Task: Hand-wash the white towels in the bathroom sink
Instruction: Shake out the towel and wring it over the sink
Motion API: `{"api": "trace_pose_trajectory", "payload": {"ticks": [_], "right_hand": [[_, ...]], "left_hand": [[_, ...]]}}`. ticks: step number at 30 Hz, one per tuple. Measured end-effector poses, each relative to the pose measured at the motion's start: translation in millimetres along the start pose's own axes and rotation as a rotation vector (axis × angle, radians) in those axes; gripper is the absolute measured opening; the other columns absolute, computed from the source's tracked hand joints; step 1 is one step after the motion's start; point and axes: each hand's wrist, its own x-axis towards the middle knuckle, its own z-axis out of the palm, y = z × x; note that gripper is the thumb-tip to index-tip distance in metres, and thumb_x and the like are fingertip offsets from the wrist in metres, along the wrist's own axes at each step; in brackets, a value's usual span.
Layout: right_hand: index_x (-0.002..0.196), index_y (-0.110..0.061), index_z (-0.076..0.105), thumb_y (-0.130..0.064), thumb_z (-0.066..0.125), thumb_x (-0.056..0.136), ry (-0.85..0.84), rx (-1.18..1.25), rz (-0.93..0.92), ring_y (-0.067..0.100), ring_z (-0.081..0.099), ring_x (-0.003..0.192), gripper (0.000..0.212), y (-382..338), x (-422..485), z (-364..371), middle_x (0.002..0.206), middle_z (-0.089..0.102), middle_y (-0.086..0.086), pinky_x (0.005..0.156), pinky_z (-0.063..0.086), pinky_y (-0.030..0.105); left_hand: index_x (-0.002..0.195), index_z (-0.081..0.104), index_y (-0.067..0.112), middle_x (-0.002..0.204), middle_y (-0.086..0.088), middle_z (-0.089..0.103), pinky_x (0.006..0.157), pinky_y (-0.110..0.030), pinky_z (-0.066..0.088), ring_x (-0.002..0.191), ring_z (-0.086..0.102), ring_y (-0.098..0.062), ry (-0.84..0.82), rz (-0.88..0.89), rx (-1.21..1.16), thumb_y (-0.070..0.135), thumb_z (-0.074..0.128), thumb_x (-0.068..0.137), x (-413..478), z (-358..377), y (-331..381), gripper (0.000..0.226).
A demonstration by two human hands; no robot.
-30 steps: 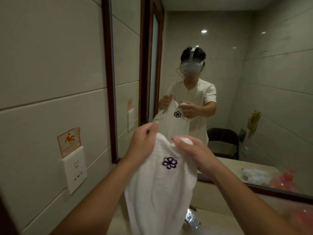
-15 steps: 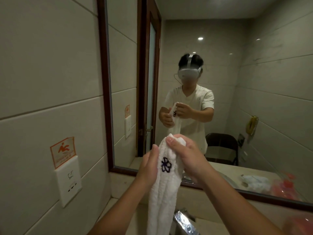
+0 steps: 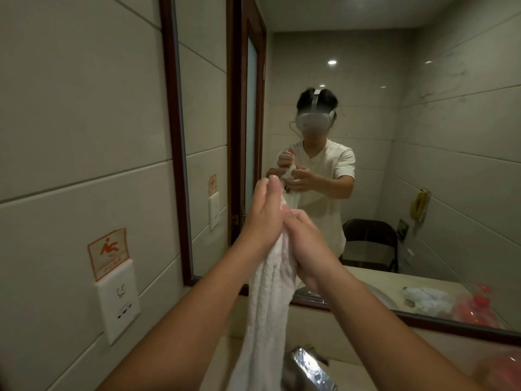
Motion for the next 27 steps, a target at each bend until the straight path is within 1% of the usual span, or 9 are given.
{"api": "trace_pose_trajectory", "payload": {"ticks": [4,7,10,13,17,19,21,24,27], "right_hand": [[0.123,-0.01,0.065,-0.041,0.064,0.104,0.002,0.106,0.052,0.033,0.078,0.098,0.036,-5.7,6.9,-1.8,0.105,0.078,0.017,0.085,0.064,0.049],[0.116,-0.01,0.071,-0.043,0.058,0.107,-0.047,0.173,0.059,0.018,0.078,0.077,0.037,-21.7,12.7,5.8,0.086,0.079,0.004,0.067,0.059,0.033],[0.123,-0.015,0.075,-0.051,0.058,0.105,-0.012,0.204,0.058,0.025,0.077,0.103,0.044,-40.0,19.4,18.2,0.109,0.081,0.008,0.09,0.06,0.043],[0.133,-0.019,0.069,-0.053,0.053,0.106,-0.074,0.218,-0.001,0.022,0.071,0.121,0.047,-34.2,25.3,17.2,0.13,0.075,0.007,0.107,0.053,0.044],[0.126,-0.031,0.067,-0.064,0.029,0.108,-0.14,-0.037,0.013,0.002,0.075,0.098,0.053,21.1,8.5,4.7,0.102,0.08,-0.012,0.094,0.053,0.032],[0.138,-0.032,0.063,-0.079,0.034,0.098,-0.252,-0.044,0.098,0.013,0.073,0.113,0.069,59.3,-9.1,5.5,0.118,0.079,-0.005,0.104,0.053,0.04],[0.139,-0.024,0.065,-0.087,0.052,0.086,-0.256,0.03,0.152,0.025,0.072,0.112,0.084,82.4,-15.8,9.9,0.12,0.077,0.008,0.106,0.053,0.049],[0.13,-0.018,0.07,-0.068,0.066,0.09,-0.125,0.023,0.076,0.03,0.074,0.11,0.065,85.4,-7.4,15.3,0.115,0.079,0.009,0.105,0.055,0.054],[0.134,-0.017,0.067,-0.044,0.059,0.106,-0.087,0.132,0.08,0.028,0.076,0.11,0.04,72.5,8.4,15.3,0.117,0.079,0.009,0.098,0.059,0.047]], "left_hand": [[0.119,0.06,0.022,0.113,0.011,0.064,0.094,-0.031,0.052,0.104,0.064,-0.004,-0.048,-0.013,0.079,0.087,0.033,0.088,-12.7,-28.4,-28.9,0.077],[0.142,0.051,0.02,0.129,0.003,0.068,0.1,-0.033,0.056,0.115,0.068,-0.01,-0.245,-0.262,-0.036,0.098,0.056,0.064,-56.6,-37.1,-72.6,0.111],[0.115,0.066,0.011,0.09,-0.007,0.076,0.079,-0.046,0.061,0.077,0.075,-0.025,-0.228,-0.371,-0.1,0.069,0.084,0.061,-80.1,-30.2,-86.5,0.081],[0.085,0.068,0.01,0.058,-0.007,0.064,0.055,-0.038,0.053,0.047,0.061,-0.023,-0.07,-0.385,-0.094,0.043,0.082,0.086,-66.0,-26.5,-62.7,0.036],[0.1,0.074,0.011,0.066,-0.006,0.07,0.056,-0.033,0.056,0.055,0.067,-0.02,0.031,-0.463,-0.171,0.046,0.075,0.093,-29.2,-29.9,-34.8,0.036],[0.106,0.073,0.009,0.072,-0.006,0.074,0.061,-0.034,0.059,0.062,0.071,-0.021,0.062,-0.554,-0.235,0.055,0.076,0.089,-3.2,-30.4,-35.3,0.049],[0.112,0.067,0.005,0.07,-0.007,0.068,0.057,-0.032,0.055,0.059,0.067,-0.021,0.018,-0.651,-0.331,0.064,0.073,0.088,18.1,-32.6,-34.1,0.064],[0.125,0.064,0.0,0.082,-0.012,0.072,0.071,-0.037,0.058,0.073,0.072,-0.024,-0.071,-0.659,-0.435,0.073,0.059,0.091,22.4,-48.1,-38.2,0.081],[0.133,0.066,0.011,0.108,-0.011,0.079,0.09,-0.04,0.058,0.099,0.077,-0.025,-0.121,-0.642,-0.343,0.074,0.035,0.099,-8.3,-53.0,-46.4,0.079]]}}
